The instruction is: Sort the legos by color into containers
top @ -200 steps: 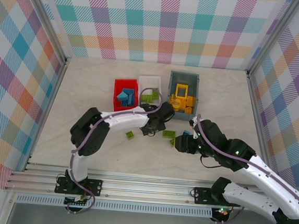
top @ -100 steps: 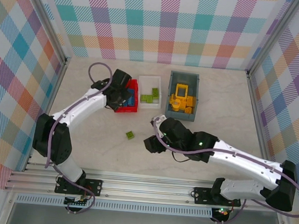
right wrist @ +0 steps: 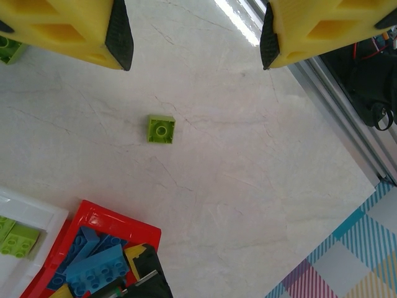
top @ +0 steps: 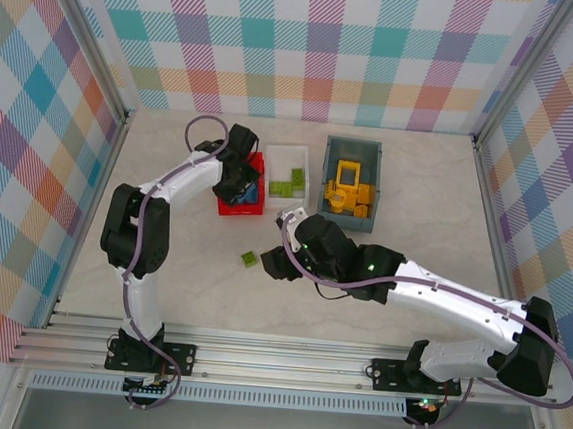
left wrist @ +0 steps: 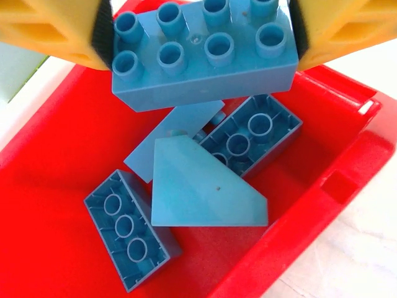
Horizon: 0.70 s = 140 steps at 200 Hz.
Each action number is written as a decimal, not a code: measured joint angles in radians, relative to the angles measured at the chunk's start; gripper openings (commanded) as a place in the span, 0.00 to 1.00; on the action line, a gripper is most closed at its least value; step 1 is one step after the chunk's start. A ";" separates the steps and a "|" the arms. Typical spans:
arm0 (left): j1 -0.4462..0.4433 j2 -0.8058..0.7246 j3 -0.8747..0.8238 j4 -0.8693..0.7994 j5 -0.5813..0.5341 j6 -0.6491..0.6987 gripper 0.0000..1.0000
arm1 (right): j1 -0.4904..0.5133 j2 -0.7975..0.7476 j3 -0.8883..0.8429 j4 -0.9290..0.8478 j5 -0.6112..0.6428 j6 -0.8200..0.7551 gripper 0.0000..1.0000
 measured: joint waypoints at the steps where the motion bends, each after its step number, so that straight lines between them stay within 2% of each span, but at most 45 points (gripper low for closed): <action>1: 0.000 0.001 0.001 0.000 0.001 -0.003 0.78 | 0.000 0.000 0.000 0.000 0.000 0.000 0.59; 40: 0.000 -0.002 0.009 -0.017 0.001 0.031 0.82 | 0.000 0.000 -0.006 0.000 0.009 0.005 0.60; 77: 0.000 -0.056 0.014 -0.040 -0.024 0.068 0.75 | 0.000 0.000 -0.016 0.000 0.011 0.023 0.59; 117: -0.001 -0.198 0.013 -0.042 -0.053 0.102 0.72 | 0.000 -0.018 -0.033 -0.023 0.069 0.068 0.57; 140: -0.033 -0.329 -0.018 -0.026 -0.061 0.164 0.71 | -0.009 -0.029 -0.033 -0.118 0.153 0.171 0.56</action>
